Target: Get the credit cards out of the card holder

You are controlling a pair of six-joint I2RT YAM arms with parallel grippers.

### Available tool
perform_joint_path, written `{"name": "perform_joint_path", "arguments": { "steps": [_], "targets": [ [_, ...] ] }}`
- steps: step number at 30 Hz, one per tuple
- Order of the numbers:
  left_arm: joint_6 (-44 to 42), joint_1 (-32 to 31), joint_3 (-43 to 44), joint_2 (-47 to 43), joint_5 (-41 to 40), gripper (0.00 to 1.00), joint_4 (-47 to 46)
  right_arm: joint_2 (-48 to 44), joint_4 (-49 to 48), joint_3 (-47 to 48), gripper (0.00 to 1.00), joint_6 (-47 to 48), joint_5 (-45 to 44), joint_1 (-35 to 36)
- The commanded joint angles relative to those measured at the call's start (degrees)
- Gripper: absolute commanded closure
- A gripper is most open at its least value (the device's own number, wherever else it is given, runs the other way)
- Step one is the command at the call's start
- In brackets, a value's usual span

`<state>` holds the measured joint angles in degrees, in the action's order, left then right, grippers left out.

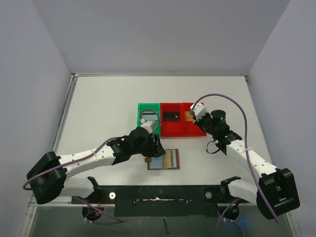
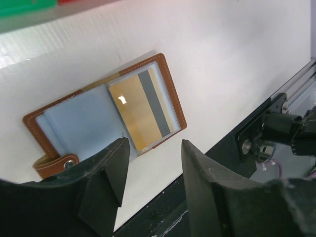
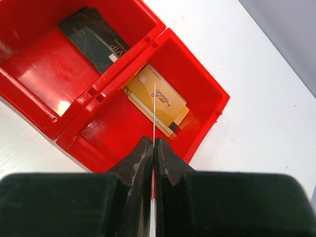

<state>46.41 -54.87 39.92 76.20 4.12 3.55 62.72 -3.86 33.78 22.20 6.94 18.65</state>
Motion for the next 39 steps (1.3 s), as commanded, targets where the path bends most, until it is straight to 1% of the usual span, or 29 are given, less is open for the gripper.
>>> {"name": "perform_joint_path", "arguments": {
  "steps": [1,4,10,13,21,22,24,27,32,36,39],
  "targets": [
    [2.4,2.3,-2.0,-8.8,-4.3,0.50,0.7,5.2,-2.5,5.0,1.00,11.2,2.9,-1.1],
    [3.4,4.5,-5.9,-13.7,-4.6,0.43,0.2,9.8,0.3,8.3,1.00,14.8,4.8,-2.1],
    [3.3,8.0,-7.2,-18.9,-3.6,0.41,2.9,15.8,1.8,12.3,1.00,22.8,5.2,-3.2],
    [3.4,8.6,-7.6,-19.5,-3.1,0.40,3.0,18.9,4.0,14.9,1.00,26.9,6.9,-3.5],
    [3.0,9.1,-6.7,-18.7,-1.5,0.40,4.0,27.3,3.8,20.5,0.99,33.9,7.9,-3.6],
    [3.0,9.2,-6.7,-18.8,-1.5,0.40,4.1,28.4,4.1,21.1,0.98,34.8,7.3,-3.6],
    [2.9,9.3,-6.4,-18.9,-1.7,0.40,4.5,30.0,4.4,22.0,0.90,36.3,7.3,-3.6],
    [3.0,9.4,-6.3,-19.2,-1.6,0.40,4.9,32.1,3.7,22.4,0.85,38.4,6.8,-3.4],
    [2.9,9.6,-5.9,-19.2,-1.5,0.40,5.4,34.1,4.4,23.0,0.84,39.0,6.6,-3.2],
    [3.0,9.6,-5.9,-19.0,-1.2,0.40,5.4,34.1,4.6,22.5,0.83,39.0,6.6,-3.2],
    [3.0,9.6,-5.8,-18.7,-1.1,0.40,5.3,33.9,6.0,22.4,0.82,39.1,6.7,-3.2]
  ]
}}
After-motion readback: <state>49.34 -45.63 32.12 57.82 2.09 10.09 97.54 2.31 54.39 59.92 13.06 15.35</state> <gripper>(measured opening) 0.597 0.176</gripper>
